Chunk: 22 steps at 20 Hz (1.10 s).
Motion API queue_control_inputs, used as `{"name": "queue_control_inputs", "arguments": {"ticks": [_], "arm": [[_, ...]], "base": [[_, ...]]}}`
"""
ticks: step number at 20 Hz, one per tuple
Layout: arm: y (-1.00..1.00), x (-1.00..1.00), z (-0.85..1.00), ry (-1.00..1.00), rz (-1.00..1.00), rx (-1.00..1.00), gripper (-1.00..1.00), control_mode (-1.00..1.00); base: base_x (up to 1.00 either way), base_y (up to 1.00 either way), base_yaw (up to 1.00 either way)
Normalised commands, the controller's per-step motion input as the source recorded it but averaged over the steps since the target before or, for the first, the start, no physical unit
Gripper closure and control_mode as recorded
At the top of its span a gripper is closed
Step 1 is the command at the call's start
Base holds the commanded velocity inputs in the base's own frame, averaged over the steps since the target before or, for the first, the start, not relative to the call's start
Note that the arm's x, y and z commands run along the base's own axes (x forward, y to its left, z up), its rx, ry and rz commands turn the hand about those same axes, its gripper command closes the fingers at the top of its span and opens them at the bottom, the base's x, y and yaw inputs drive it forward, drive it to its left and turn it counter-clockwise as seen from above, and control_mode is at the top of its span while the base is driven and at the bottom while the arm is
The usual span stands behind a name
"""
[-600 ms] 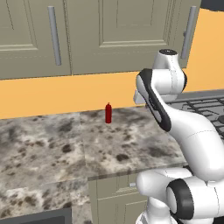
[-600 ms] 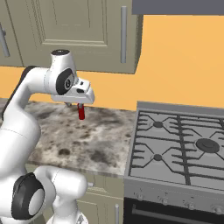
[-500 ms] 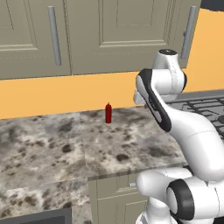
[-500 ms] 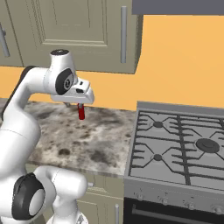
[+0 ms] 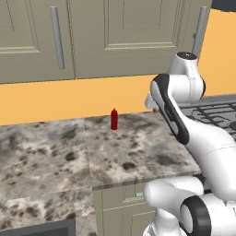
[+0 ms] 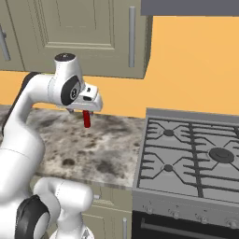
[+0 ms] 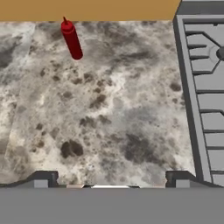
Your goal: Pick the sponge and dish brush from the cabinet and place them on the counter.
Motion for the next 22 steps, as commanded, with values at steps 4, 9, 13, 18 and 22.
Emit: {"name": "queue_control_inputs", "arguments": {"ticks": [4,9,13,18,22], "arm": [[-0.41,-0.21,0.17,-0.28,0.00,0.05,-1.00,-1.00],[-0.35,-0.20,0.20,-0.26,-0.01,0.01,-1.00,-1.00],[-0.33,-0.25,0.30,-0.28,-0.01,0.00,-1.00,-1.00],[-0.28,-0.21,0.43,-0.31,0.00,0.00,-1.00,-1.00],[-0.21,-0.20,0.49,-0.32,0.00,0.00,-1.00,-1.00]], "base": [[0.00,0.00,0.00],[0.00,0.00,0.00],[0.00,0.00,0.00],[0.00,0.00,0.00],[0.00,0.00,0.00]]}}
